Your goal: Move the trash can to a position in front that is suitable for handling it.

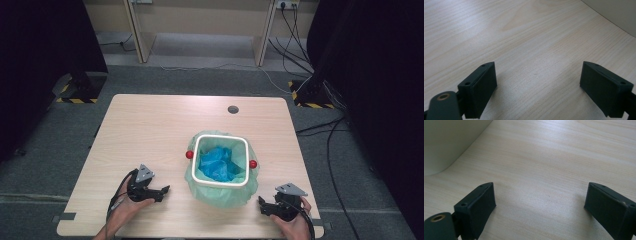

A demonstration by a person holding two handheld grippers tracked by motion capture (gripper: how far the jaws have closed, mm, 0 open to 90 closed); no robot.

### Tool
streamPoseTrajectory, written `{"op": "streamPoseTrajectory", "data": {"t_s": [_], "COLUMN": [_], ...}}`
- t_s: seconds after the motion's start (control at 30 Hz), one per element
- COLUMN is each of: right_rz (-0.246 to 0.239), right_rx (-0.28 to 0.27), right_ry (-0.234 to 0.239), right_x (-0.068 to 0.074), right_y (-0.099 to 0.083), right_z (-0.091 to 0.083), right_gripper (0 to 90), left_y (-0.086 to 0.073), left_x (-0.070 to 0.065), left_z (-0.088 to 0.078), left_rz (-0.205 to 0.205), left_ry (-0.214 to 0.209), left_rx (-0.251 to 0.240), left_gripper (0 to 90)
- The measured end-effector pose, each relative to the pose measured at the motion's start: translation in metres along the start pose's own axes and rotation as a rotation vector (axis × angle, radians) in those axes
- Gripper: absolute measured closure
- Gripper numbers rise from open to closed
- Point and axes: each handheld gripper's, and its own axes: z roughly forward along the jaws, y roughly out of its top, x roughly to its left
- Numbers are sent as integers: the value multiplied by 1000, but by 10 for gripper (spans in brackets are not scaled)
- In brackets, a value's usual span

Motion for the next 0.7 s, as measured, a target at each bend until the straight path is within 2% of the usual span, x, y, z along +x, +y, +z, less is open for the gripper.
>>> {"op": "streamPoseTrajectory", "data": {"t_s": [0.13,0.17,0.33,0.4,0.47,0.6,0.67,0.7], "right_rz": [33,56,76,77,83,90,90,92], "right_rx": [-7,-17,-39,-56,-63,-81,-93,-98], "right_ry": [12,26,9,7,12,31,36,40], "right_x": [-2,-4,-4,-3,-2,4,6,7], "right_y": [2,2,6,9,11,19,22,24], "right_z": [-1,-1,-3,-2,-1,3,4,5], "right_gripper": [138,161,154,152,152,170,180,181], "left_y": [0,0,1,3,4,11,14,20], "left_x": [0,0,0,-1,-2,-8,-10,-13], "left_z": [0,0,0,0,0,4,5,6], "left_rz": [-2,-4,-17,-52,-67,-62,-72,-88], "left_ry": [3,5,9,-13,-23,-34,-48,-68], "left_rx": [1,1,-1,-10,-18,-48,-59,-80], "left_gripper": [127,127,147,151,151,155,155,155]}}
